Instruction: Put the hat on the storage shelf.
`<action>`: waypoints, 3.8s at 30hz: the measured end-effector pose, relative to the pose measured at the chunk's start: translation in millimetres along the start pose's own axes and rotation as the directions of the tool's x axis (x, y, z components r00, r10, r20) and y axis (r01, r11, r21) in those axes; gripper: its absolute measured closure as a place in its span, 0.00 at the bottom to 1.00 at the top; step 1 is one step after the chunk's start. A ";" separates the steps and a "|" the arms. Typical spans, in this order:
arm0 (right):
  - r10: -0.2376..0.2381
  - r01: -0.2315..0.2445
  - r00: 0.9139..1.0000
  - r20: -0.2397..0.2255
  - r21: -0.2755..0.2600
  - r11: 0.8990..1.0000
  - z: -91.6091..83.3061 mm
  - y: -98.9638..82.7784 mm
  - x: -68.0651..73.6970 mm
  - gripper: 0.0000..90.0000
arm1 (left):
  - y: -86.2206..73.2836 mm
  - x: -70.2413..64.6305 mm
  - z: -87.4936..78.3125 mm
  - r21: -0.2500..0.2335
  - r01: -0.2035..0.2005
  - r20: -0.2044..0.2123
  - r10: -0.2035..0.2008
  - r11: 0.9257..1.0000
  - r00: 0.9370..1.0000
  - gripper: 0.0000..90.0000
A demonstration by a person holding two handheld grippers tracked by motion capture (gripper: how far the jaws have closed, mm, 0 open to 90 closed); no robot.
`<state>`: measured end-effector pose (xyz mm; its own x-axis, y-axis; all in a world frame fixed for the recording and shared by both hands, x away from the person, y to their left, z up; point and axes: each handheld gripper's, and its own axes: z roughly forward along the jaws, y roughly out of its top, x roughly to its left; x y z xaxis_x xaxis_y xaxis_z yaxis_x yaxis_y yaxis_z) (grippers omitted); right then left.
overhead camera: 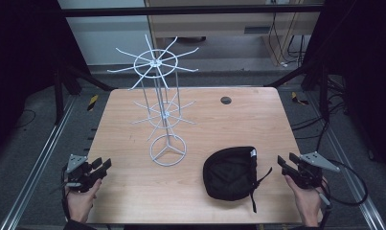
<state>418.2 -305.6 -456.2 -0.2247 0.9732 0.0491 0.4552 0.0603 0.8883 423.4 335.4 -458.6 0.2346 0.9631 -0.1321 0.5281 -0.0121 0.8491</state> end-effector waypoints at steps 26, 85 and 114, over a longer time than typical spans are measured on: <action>-0.098 0.103 0.979 -0.179 0.017 0.995 -4.6 36.0 27.2 0.65 | 7.6 -118.0 8.2 0.011 -0.272 0.272 0.259 0.962 0.927 0.56; -0.058 0.113 0.964 -0.258 0.207 0.972 32.2 24.5 71.0 0.92 | -16.3 -315.6 63.8 0.048 -0.633 0.625 0.471 0.773 0.622 0.62; -0.116 0.099 0.957 -0.265 -0.078 0.992 -1.9 40.5 52.2 0.59 | 5.3 -314.4 62.0 0.003 -0.538 0.672 0.397 0.843 0.626 0.92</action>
<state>423.3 -252.8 -416.8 -0.4963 0.8657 0.0649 0.3621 0.1384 0.9218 403.1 15.9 -444.2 0.9045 0.4171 -0.0890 0.3213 -0.5292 0.7853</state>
